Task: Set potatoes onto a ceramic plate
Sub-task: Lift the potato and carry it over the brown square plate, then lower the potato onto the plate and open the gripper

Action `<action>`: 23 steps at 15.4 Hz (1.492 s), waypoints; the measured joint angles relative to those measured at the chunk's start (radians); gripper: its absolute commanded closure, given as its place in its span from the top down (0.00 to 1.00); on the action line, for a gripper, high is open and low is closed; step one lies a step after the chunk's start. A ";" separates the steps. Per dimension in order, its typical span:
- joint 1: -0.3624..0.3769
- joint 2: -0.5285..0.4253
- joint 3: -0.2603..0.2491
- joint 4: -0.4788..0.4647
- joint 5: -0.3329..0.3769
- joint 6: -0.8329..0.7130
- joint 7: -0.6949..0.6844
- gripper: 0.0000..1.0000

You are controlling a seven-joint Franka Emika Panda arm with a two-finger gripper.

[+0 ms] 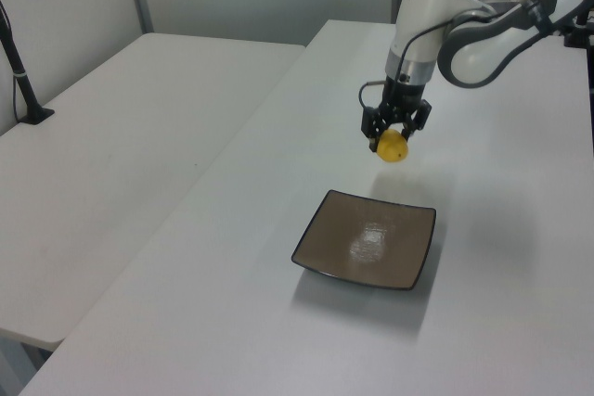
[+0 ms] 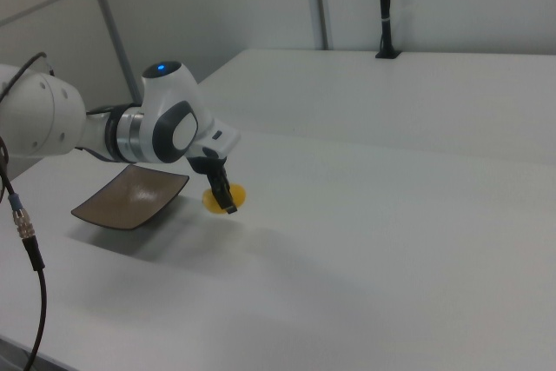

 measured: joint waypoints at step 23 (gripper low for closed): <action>0.092 0.043 0.189 0.092 -0.026 0.037 0.199 0.86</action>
